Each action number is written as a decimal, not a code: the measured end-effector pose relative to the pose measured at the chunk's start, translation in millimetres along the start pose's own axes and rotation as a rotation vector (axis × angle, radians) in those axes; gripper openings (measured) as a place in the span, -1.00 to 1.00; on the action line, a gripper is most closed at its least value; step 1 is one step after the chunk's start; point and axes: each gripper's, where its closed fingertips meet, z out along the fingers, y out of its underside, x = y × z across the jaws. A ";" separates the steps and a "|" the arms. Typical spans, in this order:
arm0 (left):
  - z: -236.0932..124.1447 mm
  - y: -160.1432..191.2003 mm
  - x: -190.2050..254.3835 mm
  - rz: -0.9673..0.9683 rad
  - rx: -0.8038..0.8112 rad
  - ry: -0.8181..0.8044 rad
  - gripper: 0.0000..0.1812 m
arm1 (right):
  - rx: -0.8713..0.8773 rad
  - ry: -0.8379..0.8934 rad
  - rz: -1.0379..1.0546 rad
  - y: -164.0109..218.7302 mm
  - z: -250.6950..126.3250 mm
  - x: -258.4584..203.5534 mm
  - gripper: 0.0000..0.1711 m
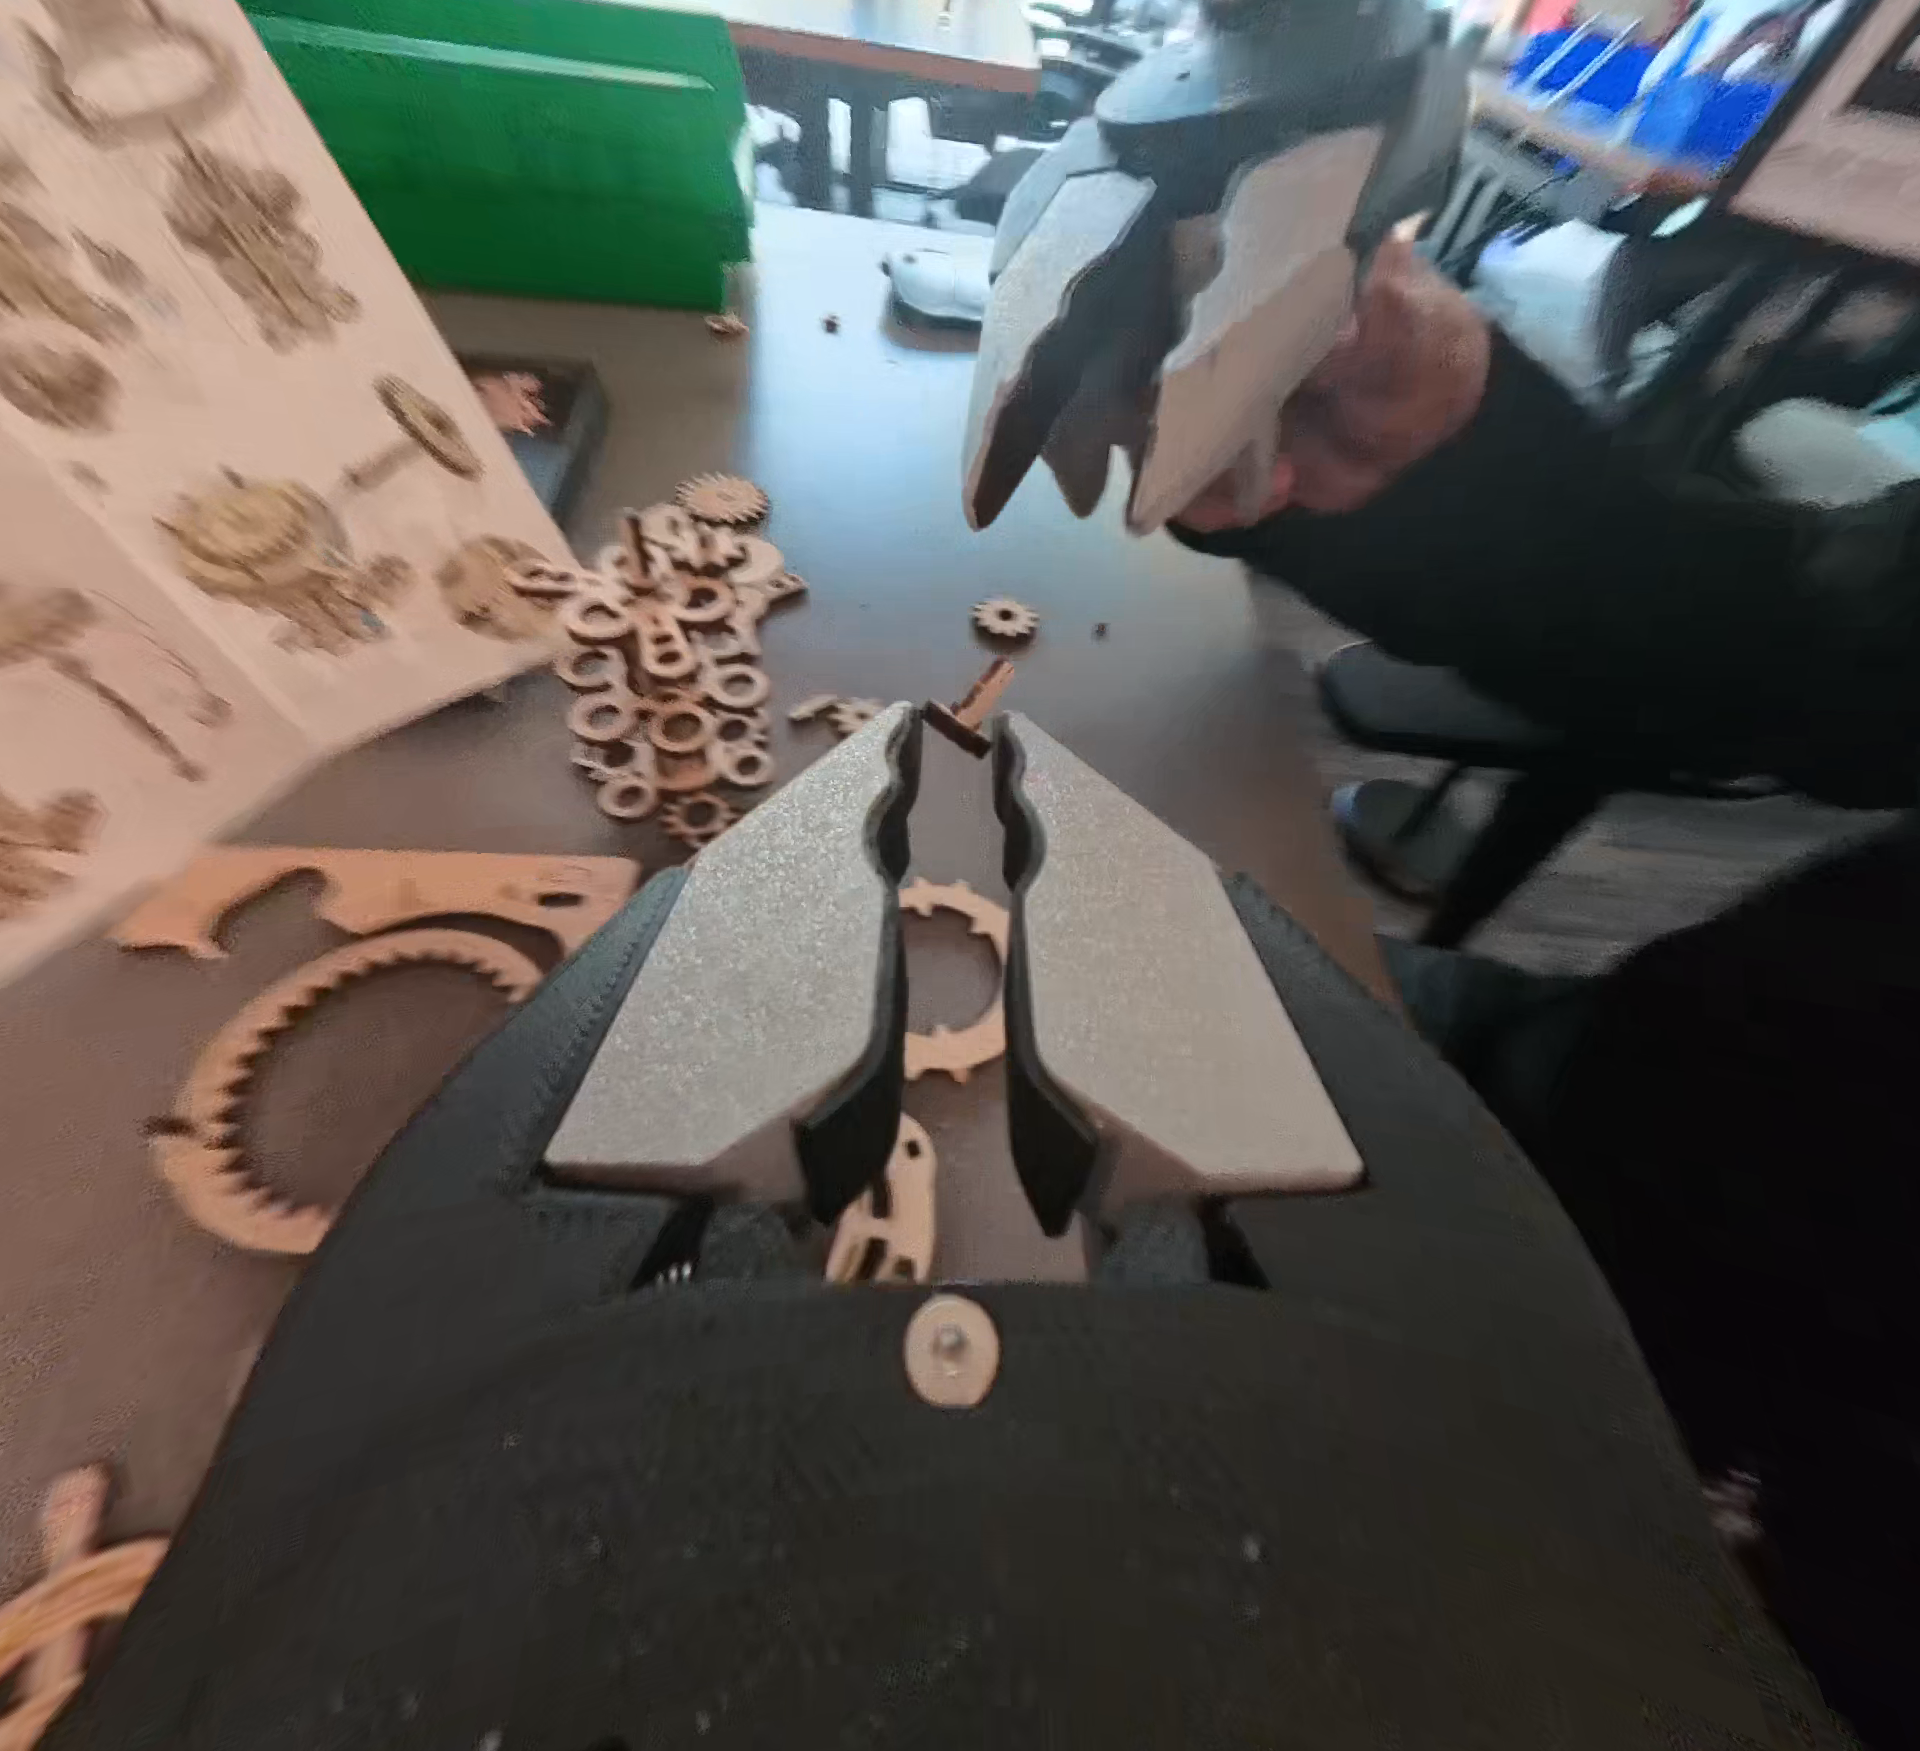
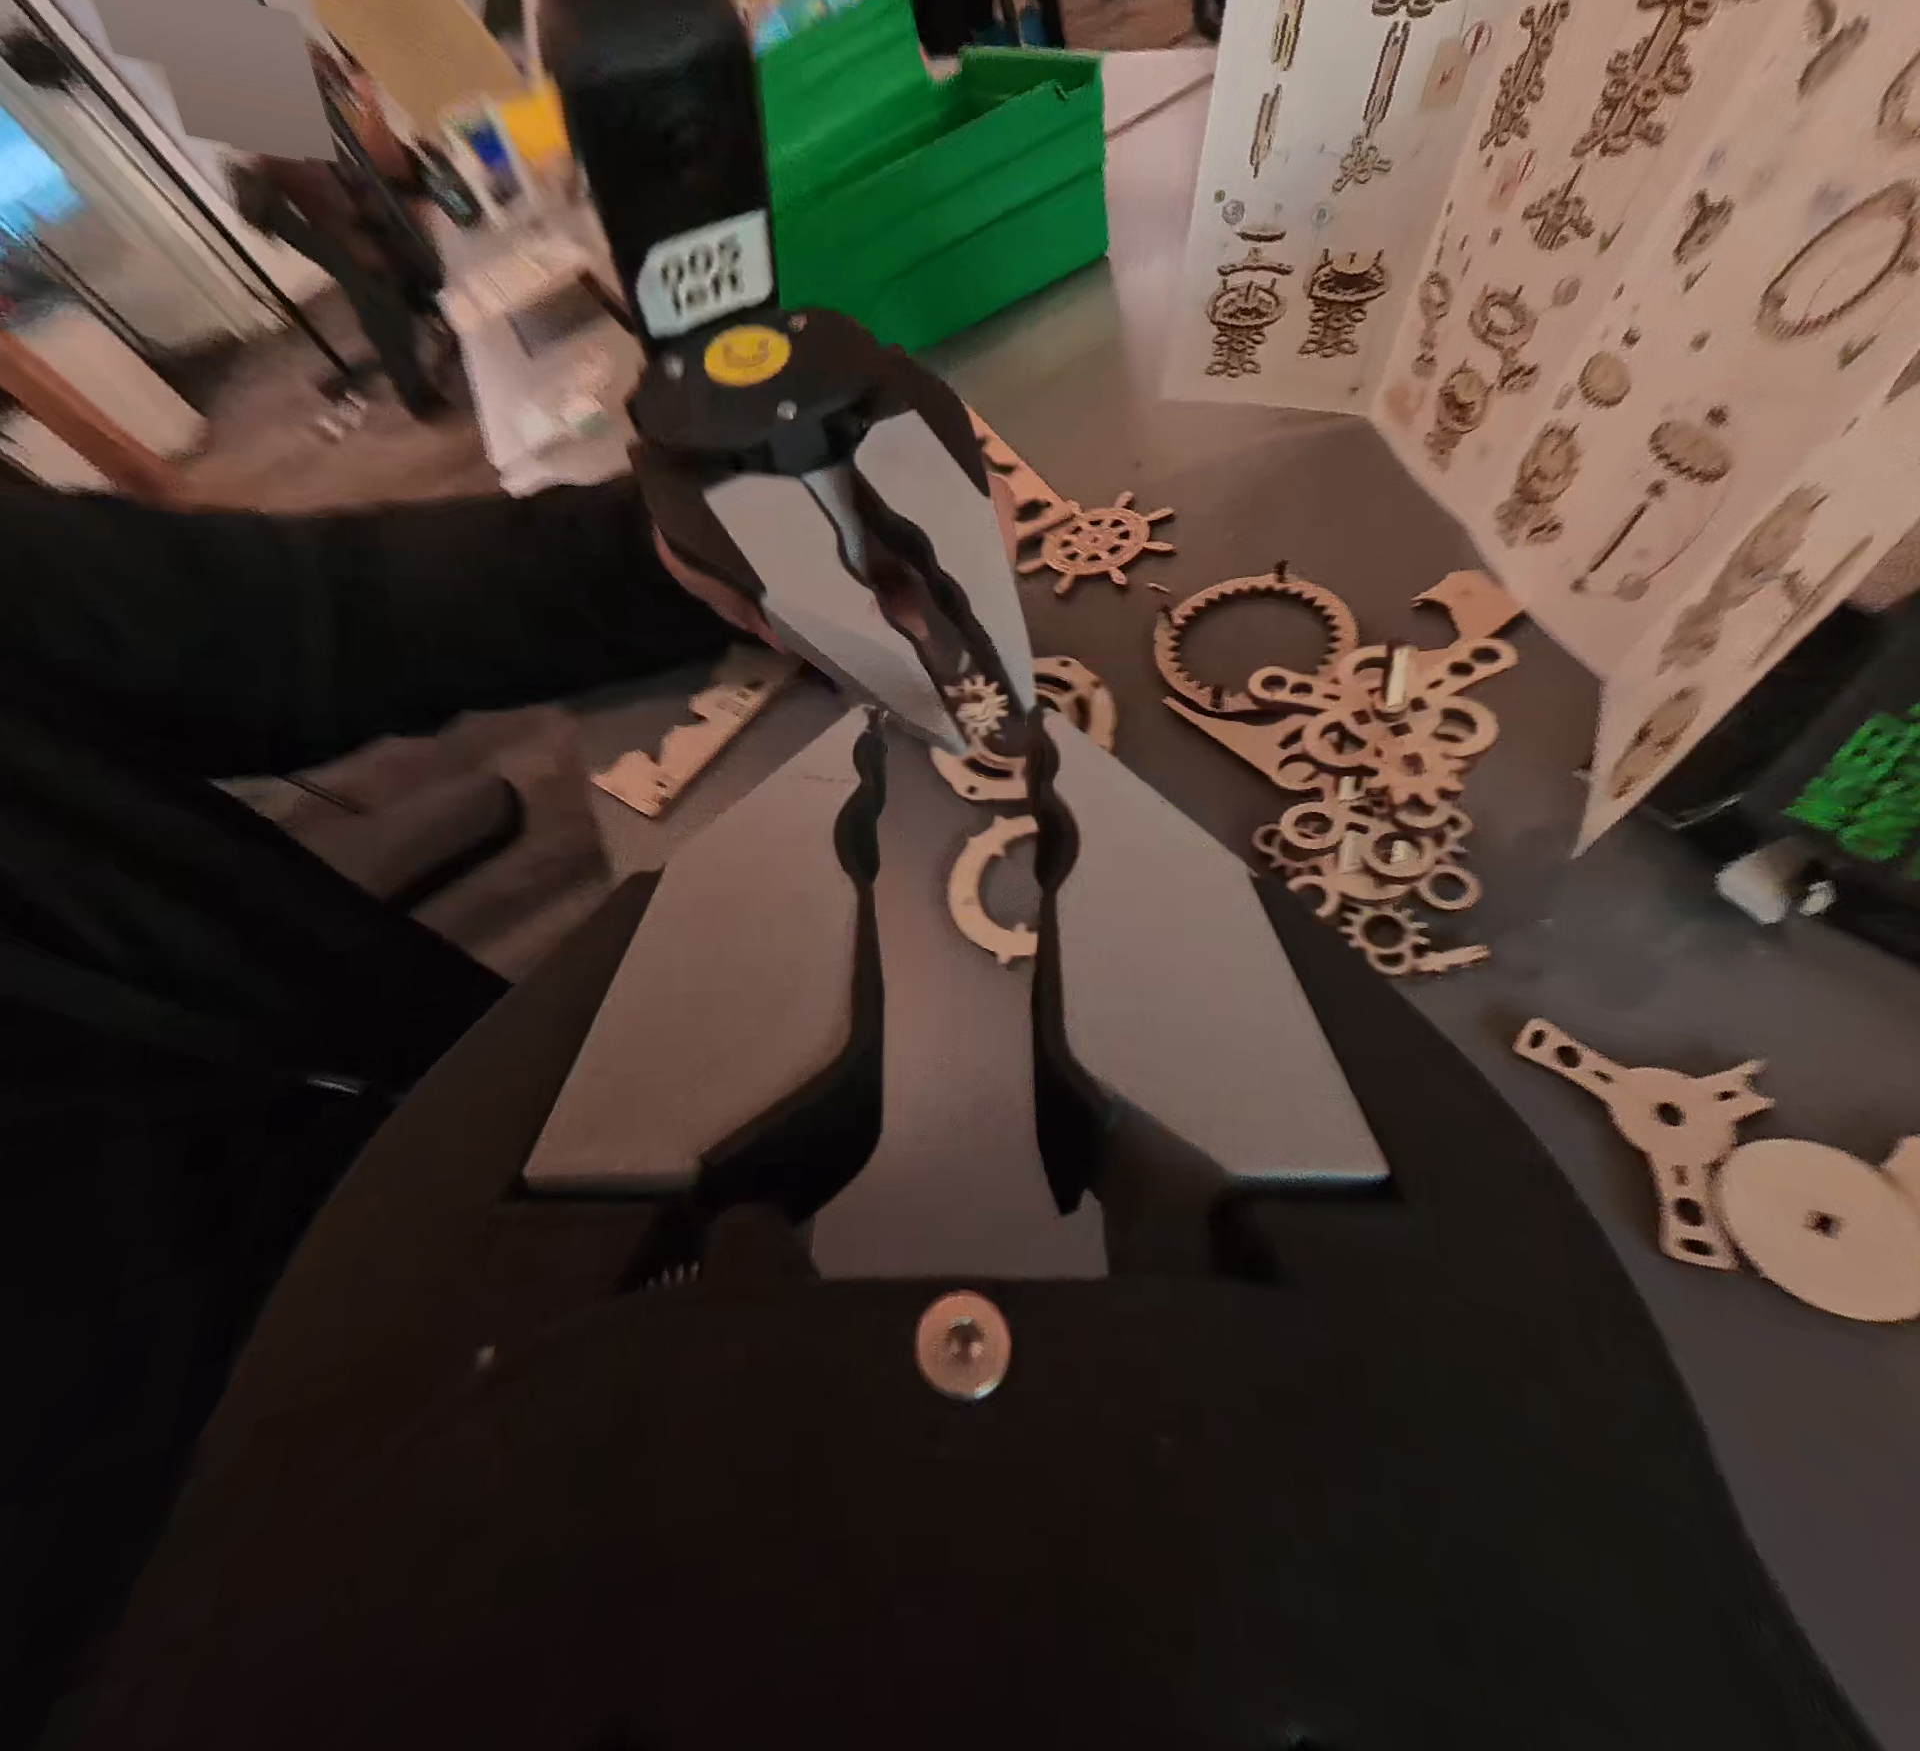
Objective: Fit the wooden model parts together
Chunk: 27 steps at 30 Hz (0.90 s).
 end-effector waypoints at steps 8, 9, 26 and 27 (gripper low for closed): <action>-4.8 -1.0 15.3 -0.217 0.003 0.203 -0.89 | -0.087 0.140 -0.317 8.1 16.7 -4.0 -0.88; -4.4 0.2 18.3 -0.218 -0.007 0.220 -0.89 | -0.080 0.124 -0.324 7.2 17.4 -6.6 -0.88; -5.6 1.4 19.2 -0.305 -0.026 0.263 -0.88 | -0.096 0.063 -0.351 13.7 24.7 -15.6 -1.00; -7.9 -1.6 16.7 -0.310 -0.015 0.255 -0.88 | -0.086 0.068 -0.341 12.1 24.3 -13.9 -1.00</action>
